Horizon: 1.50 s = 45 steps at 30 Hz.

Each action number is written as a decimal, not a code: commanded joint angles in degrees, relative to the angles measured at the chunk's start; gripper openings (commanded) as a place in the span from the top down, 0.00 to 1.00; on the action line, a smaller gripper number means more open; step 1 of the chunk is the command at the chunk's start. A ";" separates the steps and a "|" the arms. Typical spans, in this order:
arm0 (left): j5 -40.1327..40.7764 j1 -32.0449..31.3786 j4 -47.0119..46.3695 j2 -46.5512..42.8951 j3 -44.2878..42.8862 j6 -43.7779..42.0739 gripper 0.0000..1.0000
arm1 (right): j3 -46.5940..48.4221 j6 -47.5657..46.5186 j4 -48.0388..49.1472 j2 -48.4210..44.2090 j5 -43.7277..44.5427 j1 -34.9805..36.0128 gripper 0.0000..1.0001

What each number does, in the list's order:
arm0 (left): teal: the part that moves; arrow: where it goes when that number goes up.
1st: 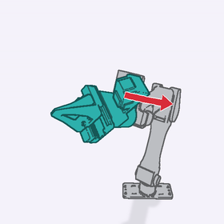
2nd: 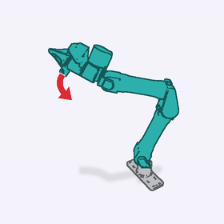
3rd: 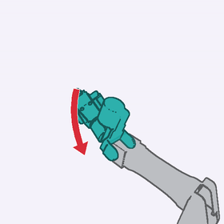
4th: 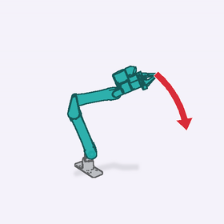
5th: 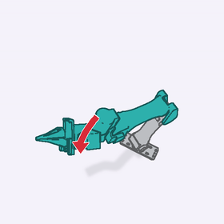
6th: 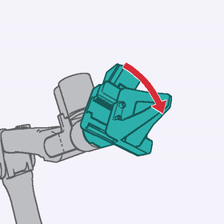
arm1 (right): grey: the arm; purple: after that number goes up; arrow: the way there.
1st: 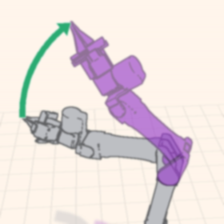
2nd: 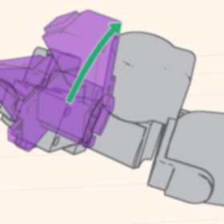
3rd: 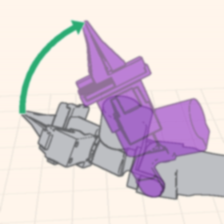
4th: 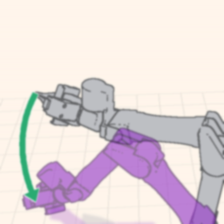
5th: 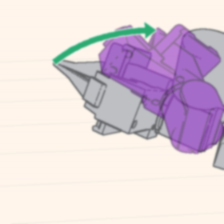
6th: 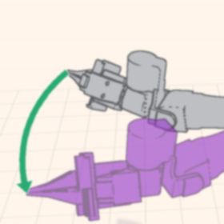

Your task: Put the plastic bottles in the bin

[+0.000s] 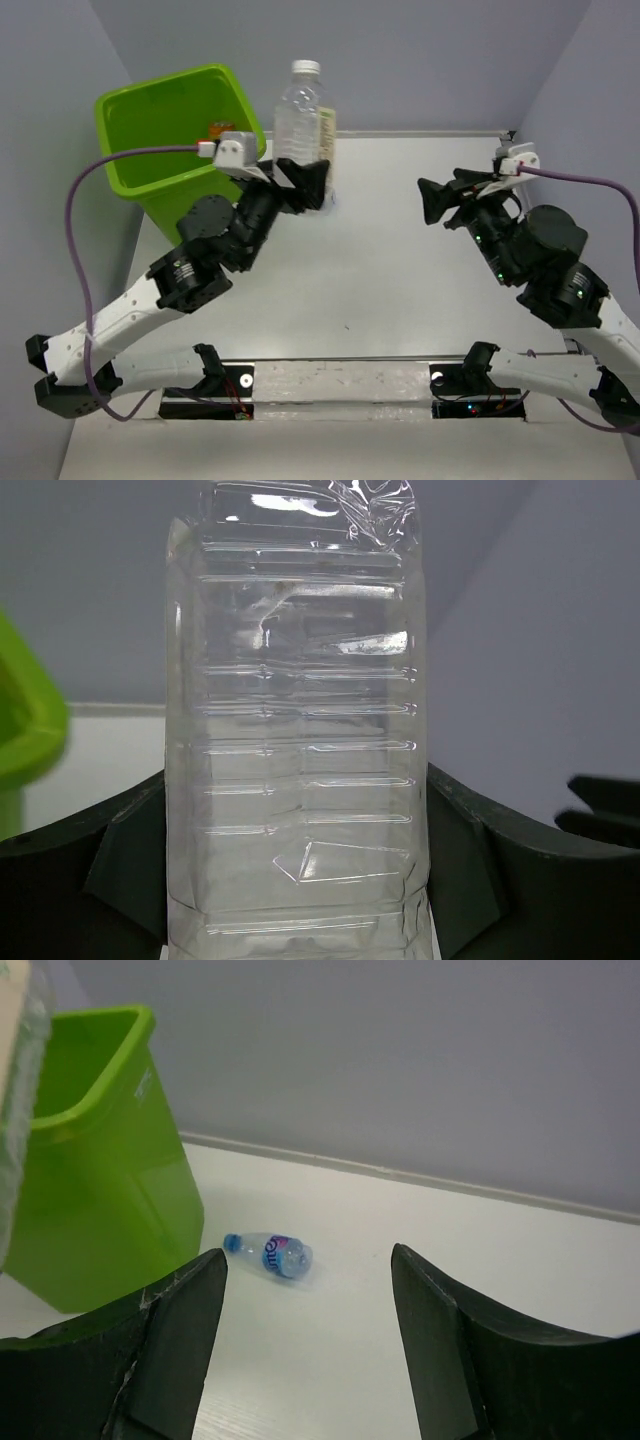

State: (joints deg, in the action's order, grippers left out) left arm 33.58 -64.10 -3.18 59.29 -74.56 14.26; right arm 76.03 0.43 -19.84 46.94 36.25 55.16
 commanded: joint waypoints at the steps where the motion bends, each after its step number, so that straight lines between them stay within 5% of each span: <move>1: 2.80 11.25 2.03 -2.85 -3.74 -0.90 0.63 | 4.20 -8.76 2.54 4.46 -9.41 0.13 0.28; 3: 5.34 16.09 2.21 -4.09 -5.50 -2.13 0.63 | 4.22 -10.71 1.91 9.38 -12.59 -0.57 0.28; 10: 0.89 34.96 6.78 -2.34 -10.16 1.19 0.63 | 7.01 -11.76 0.24 27.19 -50.52 -14.09 0.18; 19: -5.36 53.89 6.52 5.29 -10.86 5.60 0.63 | 22.92 -19.39 -5.56 52.45 -56.89 -20.52 0.03; 23: -2.57 56.18 6.26 8.56 -10.78 4.55 0.51 | 36.35 -25.73 -15.21 64.48 -57.61 -22.28 0.01; 25: -2.56 57.85 6.61 9.26 -9.81 4.63 0.21 | 46.16 -28.81 -21.46 72.65 -55.77 -22.28 0.00; 27: -2.73 58.64 7.04 9.27 -9.11 4.46 0.01 | 51.39 -30.30 -23.92 77.32 -53.92 -22.28 0.00; 37: -15.56 58.73 7.48 -0.83 -7.44 6.30 0.01 | 64.07 -34.97 -25.96 93.77 -59.18 -22.81 0.00; 45: -11.61 58.82 10.03 1.18 -6.21 4.63 0.01 | 62.32 -32.07 -22.10 97.82 -61.92 -22.81 0.05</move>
State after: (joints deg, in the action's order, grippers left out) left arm 20.84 -5.41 6.72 56.71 -82.00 19.77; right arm 137.21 -33.06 -44.62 146.10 -23.24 32.47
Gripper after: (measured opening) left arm 0.989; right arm 0.978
